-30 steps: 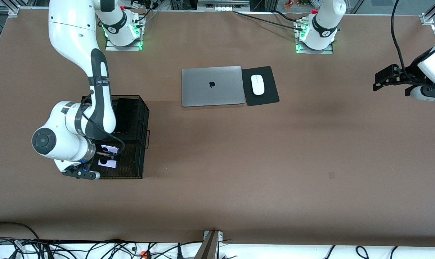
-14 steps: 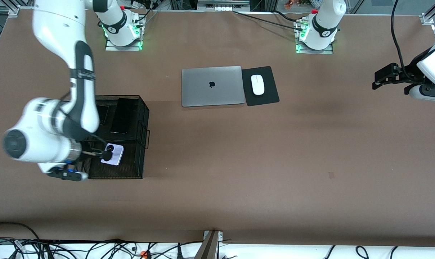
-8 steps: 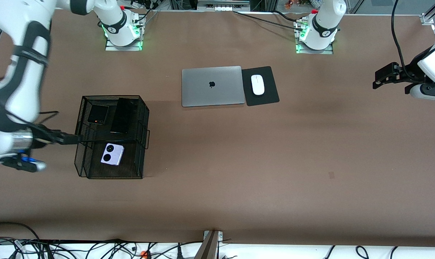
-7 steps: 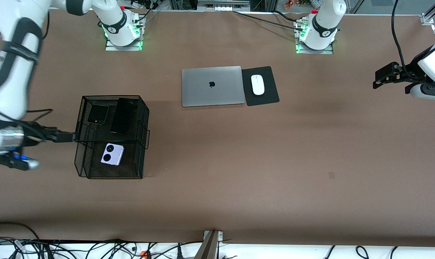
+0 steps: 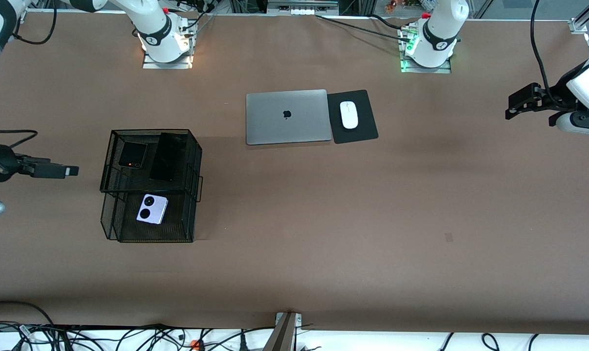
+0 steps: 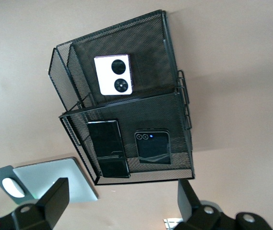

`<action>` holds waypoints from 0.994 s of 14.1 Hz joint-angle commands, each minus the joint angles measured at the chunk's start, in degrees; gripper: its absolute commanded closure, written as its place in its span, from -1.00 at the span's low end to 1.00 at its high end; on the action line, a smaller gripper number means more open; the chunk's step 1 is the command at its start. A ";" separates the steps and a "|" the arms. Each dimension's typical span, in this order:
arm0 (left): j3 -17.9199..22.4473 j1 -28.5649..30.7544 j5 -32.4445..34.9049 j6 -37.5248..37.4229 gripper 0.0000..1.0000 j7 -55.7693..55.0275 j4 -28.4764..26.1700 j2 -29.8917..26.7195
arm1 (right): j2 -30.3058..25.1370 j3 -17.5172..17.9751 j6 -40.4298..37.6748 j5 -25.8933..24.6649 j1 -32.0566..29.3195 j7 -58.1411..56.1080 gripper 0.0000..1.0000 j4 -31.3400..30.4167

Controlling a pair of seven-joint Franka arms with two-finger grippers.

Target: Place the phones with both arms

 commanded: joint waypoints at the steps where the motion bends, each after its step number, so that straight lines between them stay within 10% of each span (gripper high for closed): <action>1: -0.15 0.04 1.22 -0.75 -1.00 -0.60 -0.12 -0.94 | -1.35 8.07 1.66 -7.89 -2.38 1.02 -1.00 0.25; 5: -0.06 0.13 1.22 -0.75 -1.00 -0.60 -0.11 -0.86 | -6.70 34.08 6.59 -28.45 -13.98 2.08 -0.99 -0.71; 14: 0.02 0.30 1.22 -0.75 -1.00 -0.60 -0.11 -0.95 | -28.32 37.99 37.78 -32.00 -14.79 1.81 -0.98 -39.10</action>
